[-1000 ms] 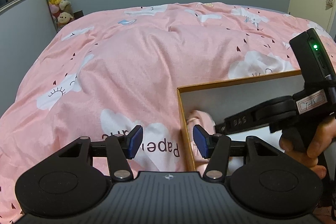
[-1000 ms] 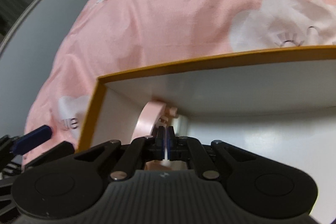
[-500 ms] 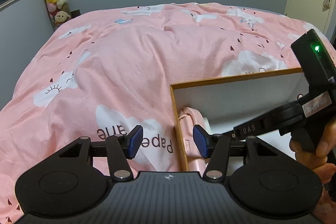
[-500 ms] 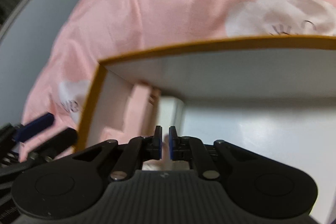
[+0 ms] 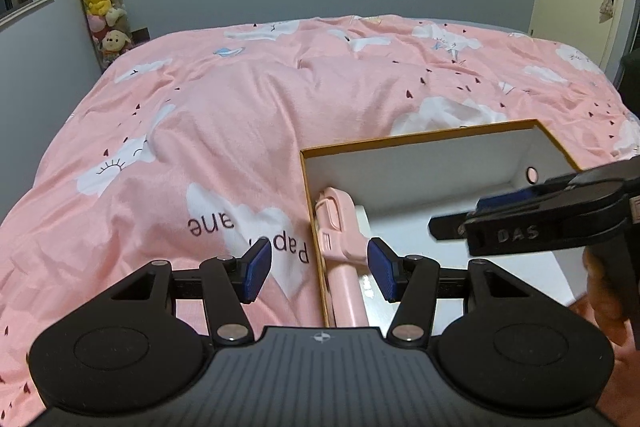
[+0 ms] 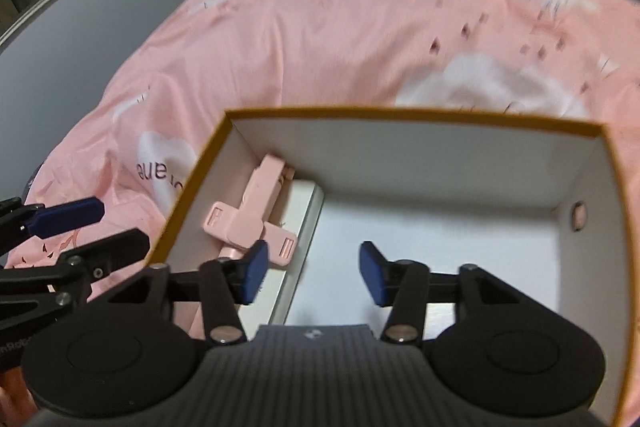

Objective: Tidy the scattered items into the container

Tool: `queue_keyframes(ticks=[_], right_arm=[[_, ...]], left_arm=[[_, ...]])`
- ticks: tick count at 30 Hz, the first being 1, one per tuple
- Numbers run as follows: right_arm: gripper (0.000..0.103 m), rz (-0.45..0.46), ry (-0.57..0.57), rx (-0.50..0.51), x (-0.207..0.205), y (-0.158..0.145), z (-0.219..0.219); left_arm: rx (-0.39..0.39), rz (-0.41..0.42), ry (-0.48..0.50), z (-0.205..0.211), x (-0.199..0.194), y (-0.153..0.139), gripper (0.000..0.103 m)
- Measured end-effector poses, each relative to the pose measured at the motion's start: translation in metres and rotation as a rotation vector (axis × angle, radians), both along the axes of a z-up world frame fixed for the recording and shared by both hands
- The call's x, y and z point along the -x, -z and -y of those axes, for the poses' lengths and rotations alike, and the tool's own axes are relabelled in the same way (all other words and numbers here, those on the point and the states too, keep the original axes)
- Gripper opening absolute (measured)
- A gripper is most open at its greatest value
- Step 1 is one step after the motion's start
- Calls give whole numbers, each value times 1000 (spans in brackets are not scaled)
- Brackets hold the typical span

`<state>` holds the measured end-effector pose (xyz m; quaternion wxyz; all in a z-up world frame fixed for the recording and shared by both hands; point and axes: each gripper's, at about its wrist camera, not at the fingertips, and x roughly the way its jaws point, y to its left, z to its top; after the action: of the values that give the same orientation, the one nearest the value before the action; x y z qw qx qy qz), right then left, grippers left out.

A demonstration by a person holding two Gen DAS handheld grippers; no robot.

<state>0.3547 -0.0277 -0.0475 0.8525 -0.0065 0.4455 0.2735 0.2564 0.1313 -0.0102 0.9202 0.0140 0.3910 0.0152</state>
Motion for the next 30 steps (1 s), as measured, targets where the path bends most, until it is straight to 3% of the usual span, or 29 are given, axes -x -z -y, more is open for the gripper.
queue_keyframes(ticks=[7, 12, 21, 25, 30], right_arm=[[68, 211, -16, -19, 63, -30, 28], [77, 283, -12, -53, 115, -40, 54], [77, 240, -7, -23, 186, -23, 85], [75, 238, 11, 52, 209, -6, 95], [73, 213, -2, 109, 229, 16, 103]], left_arm=[[47, 15, 18, 5, 53, -16, 63], [70, 21, 30, 14, 96, -19, 63], [93, 35, 17, 31, 159, -10, 70], [105, 52, 57, 43, 175, -6, 70], [67, 73, 110, 64, 187, 2, 69]])
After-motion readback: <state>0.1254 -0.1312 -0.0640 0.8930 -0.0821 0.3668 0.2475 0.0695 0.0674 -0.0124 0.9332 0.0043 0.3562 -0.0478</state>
